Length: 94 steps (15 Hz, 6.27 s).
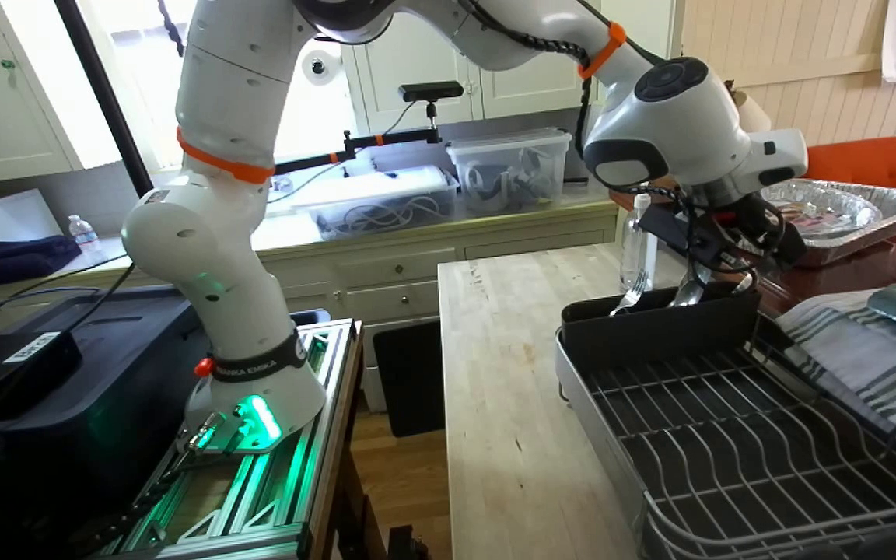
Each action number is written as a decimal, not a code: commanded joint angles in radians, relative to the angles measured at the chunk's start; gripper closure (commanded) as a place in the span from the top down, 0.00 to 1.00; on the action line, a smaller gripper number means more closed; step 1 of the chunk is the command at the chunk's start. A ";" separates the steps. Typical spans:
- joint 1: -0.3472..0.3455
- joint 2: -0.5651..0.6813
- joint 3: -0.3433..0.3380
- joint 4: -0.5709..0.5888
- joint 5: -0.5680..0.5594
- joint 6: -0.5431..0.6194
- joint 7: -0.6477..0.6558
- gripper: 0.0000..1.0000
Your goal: Take the knife off the drying rack and place it on the counter top
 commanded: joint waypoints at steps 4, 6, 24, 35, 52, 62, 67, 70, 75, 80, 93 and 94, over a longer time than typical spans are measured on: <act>-0.011 0.090 0.021 0.098 0.024 0.031 -0.008 0.56; -0.011 0.101 0.022 0.112 0.024 0.031 -0.008 0.40; -0.055 -0.039 0.114 0.002 0.102 0.166 -0.140 0.06; -0.121 -0.226 0.237 -0.103 0.168 0.250 -0.344 0.06; -0.069 -0.517 0.278 -0.472 0.038 0.172 -0.382 0.06; -0.078 -0.611 0.286 -0.569 -0.187 0.150 -0.264 0.06; -0.090 -0.669 0.290 -0.575 -0.248 0.061 -0.226 0.06; -0.089 -0.700 0.292 -0.572 -0.272 -0.062 -0.201 0.06; -0.011 -0.736 0.224 -0.570 -0.386 -0.234 -0.108 0.06; 0.060 -0.697 0.177 -0.550 -0.484 -0.325 -0.040 0.06; 0.104 -0.467 0.190 -0.497 -0.477 -0.355 -0.062 0.06; 0.099 -0.448 0.194 -0.491 -0.483 -0.355 -0.060 0.06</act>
